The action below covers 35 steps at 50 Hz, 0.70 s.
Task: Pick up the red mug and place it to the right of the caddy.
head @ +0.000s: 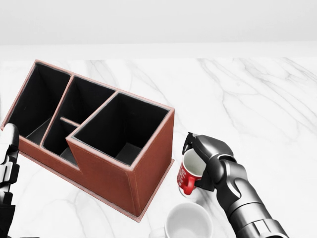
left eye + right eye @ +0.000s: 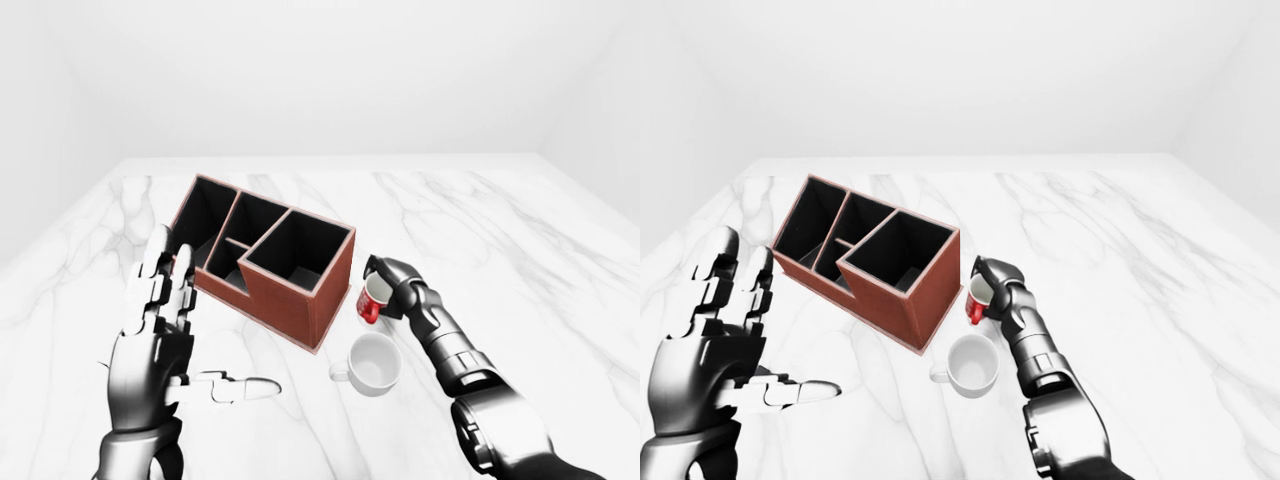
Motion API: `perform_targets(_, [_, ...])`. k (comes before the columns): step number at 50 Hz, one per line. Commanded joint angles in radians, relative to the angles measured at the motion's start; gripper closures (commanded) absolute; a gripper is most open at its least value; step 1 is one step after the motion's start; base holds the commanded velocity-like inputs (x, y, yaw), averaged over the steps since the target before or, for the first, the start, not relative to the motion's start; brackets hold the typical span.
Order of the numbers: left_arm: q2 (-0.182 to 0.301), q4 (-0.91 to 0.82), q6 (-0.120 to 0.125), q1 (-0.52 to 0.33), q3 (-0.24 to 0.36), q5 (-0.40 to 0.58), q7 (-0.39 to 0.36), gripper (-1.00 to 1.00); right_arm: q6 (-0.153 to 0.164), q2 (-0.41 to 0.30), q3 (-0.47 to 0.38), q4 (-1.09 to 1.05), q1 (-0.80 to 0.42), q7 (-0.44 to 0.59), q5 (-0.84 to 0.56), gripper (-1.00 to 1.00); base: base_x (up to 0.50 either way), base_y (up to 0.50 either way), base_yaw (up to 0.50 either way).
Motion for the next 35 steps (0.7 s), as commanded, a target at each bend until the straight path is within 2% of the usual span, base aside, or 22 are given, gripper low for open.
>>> perform_targets(1, [-0.002, -0.005, 0.000, 0.000, 0.003, 0.000, -0.003, -1.00, 0.000, 0.005, -0.003, 0.009, -0.011, -0.017, 0.005, 1.00, 0.00, 0.00, 0.00])
perform_targets(12, [-0.006, -0.011, 0.000, 0.002, 0.011, -0.006, -0.008, -1.00, 0.000, 0.005, 0.000, 0.052, -0.030, -0.041, 0.012, 1.00, 0.00, 0.00, 0.00])
perform_targets(13, [-0.006, -0.015, 0.000, 0.002, 0.012, -0.006, -0.009, -1.00, 0.000, 0.004, 0.003, 0.051, -0.024, -0.035, 0.008, -0.69, 0.00, 0.00, 0.00])
perform_targets(14, [-0.006, -0.016, 0.000, 0.002, 0.012, -0.007, -0.009, -1.00, 0.000, 0.003, 0.005, 0.050, -0.021, -0.041, 0.004, -1.00, 0.00, 0.00, 0.00])
perform_targets(35, [-0.006, -0.007, 0.000, 0.002, 0.003, 0.000, -0.005, -1.00, 0.000, -0.012, 0.001, -0.028, 0.021, 0.002, -0.033, -1.00, 0.00, 0.00, 0.00])
